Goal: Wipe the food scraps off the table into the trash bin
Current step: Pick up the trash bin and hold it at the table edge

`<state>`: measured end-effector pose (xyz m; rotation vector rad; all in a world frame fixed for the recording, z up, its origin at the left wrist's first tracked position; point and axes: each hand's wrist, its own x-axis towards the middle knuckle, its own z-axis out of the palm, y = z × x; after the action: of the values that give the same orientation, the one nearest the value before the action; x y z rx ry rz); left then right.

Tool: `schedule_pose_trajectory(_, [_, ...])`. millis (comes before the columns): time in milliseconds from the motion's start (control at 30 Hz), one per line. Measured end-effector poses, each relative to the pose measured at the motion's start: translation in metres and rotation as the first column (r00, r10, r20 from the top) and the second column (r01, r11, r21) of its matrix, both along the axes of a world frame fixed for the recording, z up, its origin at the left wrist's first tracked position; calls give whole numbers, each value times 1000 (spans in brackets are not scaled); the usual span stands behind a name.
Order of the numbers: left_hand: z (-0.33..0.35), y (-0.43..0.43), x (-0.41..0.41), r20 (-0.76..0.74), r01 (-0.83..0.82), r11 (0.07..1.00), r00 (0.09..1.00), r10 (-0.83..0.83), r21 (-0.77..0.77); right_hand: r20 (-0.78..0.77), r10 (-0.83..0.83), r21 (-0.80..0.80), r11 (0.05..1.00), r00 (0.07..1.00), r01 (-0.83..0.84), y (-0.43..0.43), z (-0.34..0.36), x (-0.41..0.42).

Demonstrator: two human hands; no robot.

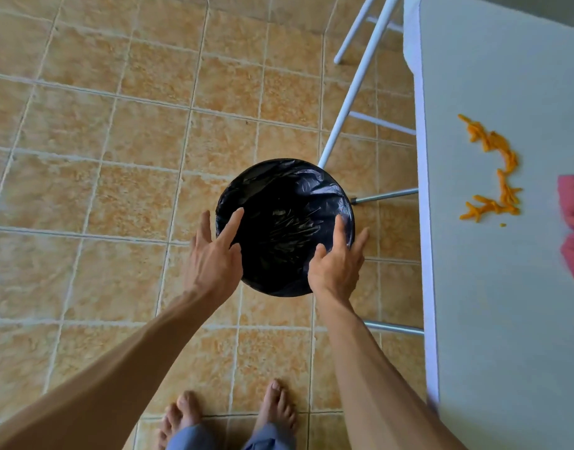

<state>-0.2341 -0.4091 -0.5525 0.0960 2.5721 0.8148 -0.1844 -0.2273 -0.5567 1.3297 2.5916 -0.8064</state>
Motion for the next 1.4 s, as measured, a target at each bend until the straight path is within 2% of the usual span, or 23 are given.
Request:
schedule_pose_trajectory(100, [-28,5,-8,-36,20,999,999,-19,40,-82,35,47,998,996,-31,1,-19,4])
schedule_pose_trajectory(233, [-49,13,-11,-50,-8,994,999,13,112,-121,3,86,996,993,7,2,-34,6])
schedule_pose_trajectory(433, [-46,16,-10,19,-62,990,998,60,126,-145,-28,62,997,989,38,6,-40,8])
schedule_pose_trajectory(600, [-32,1,-8,38,-83,985,996,79,154,-152,55,56,997,987,-47,-7,-29,8])
schedule_pose_trajectory(833, [31,-39,2,-59,-122,983,990,131,136,-214,144,14,989,966,-145,-40,30,7])
schedule_pose_trajectory(1100, [137,-69,12,-169,-160,983,970,174,94,-248,185,-19,980,951,-196,-62,143,11])
schedule_pose_trajectory(1400, [231,-69,16,-157,-164,985,973,169,49,-217,196,-41,977,956,-210,-67,234,23])
